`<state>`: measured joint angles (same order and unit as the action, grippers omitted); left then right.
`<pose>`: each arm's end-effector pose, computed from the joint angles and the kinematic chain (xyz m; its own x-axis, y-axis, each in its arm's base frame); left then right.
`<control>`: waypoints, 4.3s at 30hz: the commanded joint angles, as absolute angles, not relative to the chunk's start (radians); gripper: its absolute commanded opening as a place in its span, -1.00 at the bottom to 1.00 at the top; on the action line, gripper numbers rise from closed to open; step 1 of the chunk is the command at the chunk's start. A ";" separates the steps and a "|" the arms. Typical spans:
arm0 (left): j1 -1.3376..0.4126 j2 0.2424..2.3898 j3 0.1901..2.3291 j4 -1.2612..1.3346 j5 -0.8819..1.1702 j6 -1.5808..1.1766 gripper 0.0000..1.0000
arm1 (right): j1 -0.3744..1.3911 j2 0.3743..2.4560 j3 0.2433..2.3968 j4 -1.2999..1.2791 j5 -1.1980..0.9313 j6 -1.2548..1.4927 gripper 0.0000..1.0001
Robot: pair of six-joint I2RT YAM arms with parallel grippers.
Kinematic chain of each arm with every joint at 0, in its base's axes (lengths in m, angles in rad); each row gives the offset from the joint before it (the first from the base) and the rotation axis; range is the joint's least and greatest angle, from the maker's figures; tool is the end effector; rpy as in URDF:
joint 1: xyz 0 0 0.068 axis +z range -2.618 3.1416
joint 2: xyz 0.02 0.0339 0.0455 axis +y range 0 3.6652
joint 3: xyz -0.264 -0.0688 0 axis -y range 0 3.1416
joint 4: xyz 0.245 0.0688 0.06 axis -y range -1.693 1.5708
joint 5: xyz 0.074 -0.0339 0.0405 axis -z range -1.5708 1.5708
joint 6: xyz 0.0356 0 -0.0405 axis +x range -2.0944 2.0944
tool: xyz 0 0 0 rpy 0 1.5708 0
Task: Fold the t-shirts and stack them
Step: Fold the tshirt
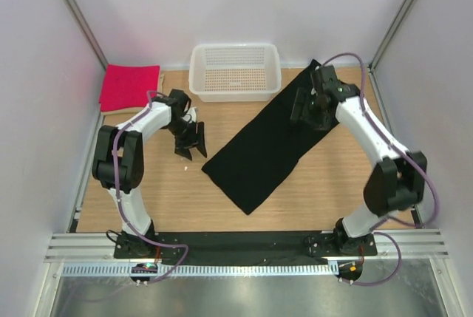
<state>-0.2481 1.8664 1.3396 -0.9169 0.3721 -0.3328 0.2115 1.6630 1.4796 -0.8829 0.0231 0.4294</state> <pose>0.3385 -0.0991 0.1884 -0.9981 -0.0611 -0.0020 -0.0557 0.9224 -0.3823 0.3415 0.0725 0.2948 -0.8610 0.2408 -0.4479 0.1754 0.9674 0.1829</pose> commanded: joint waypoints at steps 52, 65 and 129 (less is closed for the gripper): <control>-0.347 1.911 1.173 -0.753 0.322 -0.353 -0.99 | 1.006 1.242 0.304 0.043 0.038 1.694 0.01; -0.350 1.905 1.163 -0.758 0.331 -0.350 -1.00 | 1.011 1.272 0.333 0.008 0.025 1.692 -0.10; -0.632 2.166 2.132 -1.052 0.161 -0.517 -1.00 | 0.083 1.161 1.021 -0.959 -0.175 0.645 -0.98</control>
